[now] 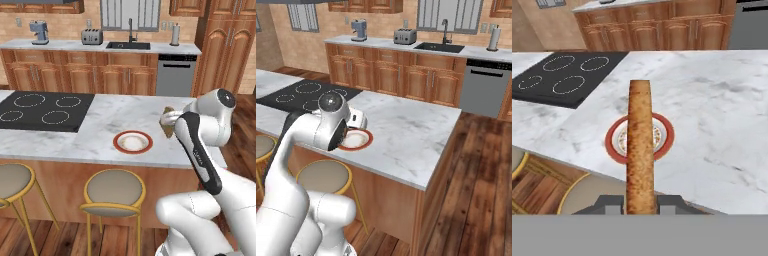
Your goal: Start the toaster. Once the lever pops up, take the bread to the plate on the dining counter.
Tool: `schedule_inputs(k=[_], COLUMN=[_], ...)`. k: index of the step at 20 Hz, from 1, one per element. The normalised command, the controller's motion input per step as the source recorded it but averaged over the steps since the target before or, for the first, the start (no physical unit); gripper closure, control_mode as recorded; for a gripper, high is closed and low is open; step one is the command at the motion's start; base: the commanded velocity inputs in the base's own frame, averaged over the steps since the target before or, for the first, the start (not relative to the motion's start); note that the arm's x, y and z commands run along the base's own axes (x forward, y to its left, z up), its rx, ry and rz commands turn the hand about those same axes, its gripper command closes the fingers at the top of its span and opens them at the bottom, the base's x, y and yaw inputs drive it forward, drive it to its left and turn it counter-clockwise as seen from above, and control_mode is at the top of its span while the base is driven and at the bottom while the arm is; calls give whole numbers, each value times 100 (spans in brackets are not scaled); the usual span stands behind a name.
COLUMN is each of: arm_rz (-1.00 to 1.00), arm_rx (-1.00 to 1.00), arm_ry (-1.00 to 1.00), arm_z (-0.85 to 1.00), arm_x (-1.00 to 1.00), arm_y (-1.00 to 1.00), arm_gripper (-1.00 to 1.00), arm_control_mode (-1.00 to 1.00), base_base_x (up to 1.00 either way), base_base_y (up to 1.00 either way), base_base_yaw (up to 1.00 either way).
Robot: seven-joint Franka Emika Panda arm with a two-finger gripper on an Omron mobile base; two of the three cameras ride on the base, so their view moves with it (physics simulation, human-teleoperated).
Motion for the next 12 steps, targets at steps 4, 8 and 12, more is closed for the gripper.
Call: schedule_inputs(k=[4,8,12], arm_rz=[25,10,8], arm_rx=[11,1,-3], arm_ry=[6,14,14], arm_z=[-29,-20,-31], arm_x=[63,32,25], arm_y=[4,14,26], arm_gripper=[100,100,100], arm_control_mode=[-100,-100,-100], base_base_x=[0,0,0], base_base_y=[0,0,0], base_base_yaw=[0,0,0])
